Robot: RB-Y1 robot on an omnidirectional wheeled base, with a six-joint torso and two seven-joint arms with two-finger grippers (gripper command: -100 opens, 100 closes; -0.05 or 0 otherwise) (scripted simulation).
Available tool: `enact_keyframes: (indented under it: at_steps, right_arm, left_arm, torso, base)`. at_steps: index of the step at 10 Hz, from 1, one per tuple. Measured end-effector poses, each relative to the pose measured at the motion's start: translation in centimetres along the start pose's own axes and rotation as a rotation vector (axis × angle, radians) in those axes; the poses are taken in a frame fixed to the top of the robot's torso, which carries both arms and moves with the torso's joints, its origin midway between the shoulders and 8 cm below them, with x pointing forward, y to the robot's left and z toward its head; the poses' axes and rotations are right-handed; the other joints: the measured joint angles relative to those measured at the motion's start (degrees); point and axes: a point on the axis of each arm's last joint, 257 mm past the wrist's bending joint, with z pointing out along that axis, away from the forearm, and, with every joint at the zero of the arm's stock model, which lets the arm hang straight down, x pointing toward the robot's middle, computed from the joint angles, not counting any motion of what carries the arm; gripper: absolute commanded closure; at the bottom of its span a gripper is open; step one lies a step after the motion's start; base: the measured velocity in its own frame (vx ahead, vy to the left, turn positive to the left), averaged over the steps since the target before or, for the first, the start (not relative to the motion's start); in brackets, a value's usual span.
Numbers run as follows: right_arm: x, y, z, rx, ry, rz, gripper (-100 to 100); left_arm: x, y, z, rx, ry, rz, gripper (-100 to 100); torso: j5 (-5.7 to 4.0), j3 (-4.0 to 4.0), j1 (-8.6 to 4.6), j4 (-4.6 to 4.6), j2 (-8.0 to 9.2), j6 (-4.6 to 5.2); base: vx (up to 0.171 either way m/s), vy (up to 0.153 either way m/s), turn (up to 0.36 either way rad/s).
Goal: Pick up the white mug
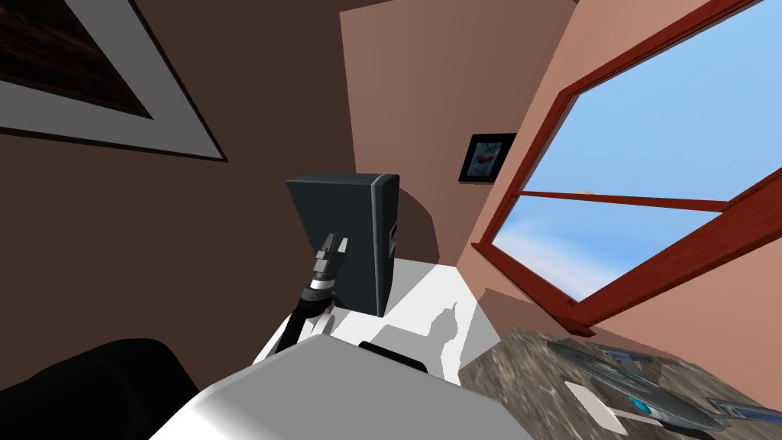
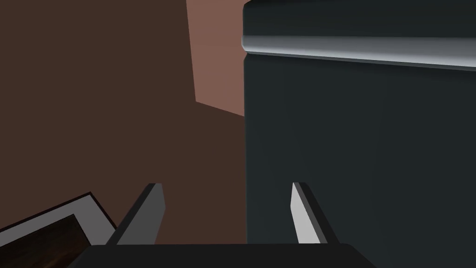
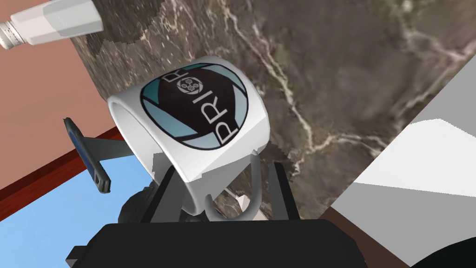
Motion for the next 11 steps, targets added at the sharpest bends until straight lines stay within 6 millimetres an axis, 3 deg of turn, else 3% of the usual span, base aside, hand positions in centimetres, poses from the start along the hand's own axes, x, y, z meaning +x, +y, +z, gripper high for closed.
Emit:
enact_keyframes:
  at_steps: [3, 4, 5, 11]
  right_arm:
    - [0.0, 0.0, 0.0, -0.001, 0.0, -0.002, 100]
    - [0.0, 0.0, 0.0, -0.001, 0.0, -0.002, 0]
    - [0.0, 0.0, 0.0, -0.001, 0.0, -0.002, 100]
    - [-2.6, 2.8, -3.2, -0.028, -0.088, -0.108, 100]
  left_arm:
    - [0.0, 0.0, 0.0, 0.0, 0.0, 0.0, 0]
    - [0.0, 0.0, 0.0, 0.0, 0.0, 0.0, 0]
    - [0.0, 0.0, 0.0, 0.0, 0.0, 0.0, 0]
    - [0.0, 0.0, 0.0, 0.0, 0.0, 0.0, 0]
  torso:
    - [-0.01, -0.02, -0.05, 0.01, -0.06, 0.02]
    - [-0.02, -0.02, -0.05, 0.01, -0.06, 0.02]
    - [-0.02, -0.03, -0.05, 0.01, -0.06, 0.02]
    - [-0.02, -0.2, -0.2, -0.06, -0.37, 0.06]
  base:
    - [0.0, 0.0, 0.0]
    - [0.0, 0.0, 0.0]
    - [0.065, -0.036, -0.295]
    - [0.121, -0.061, -0.255]
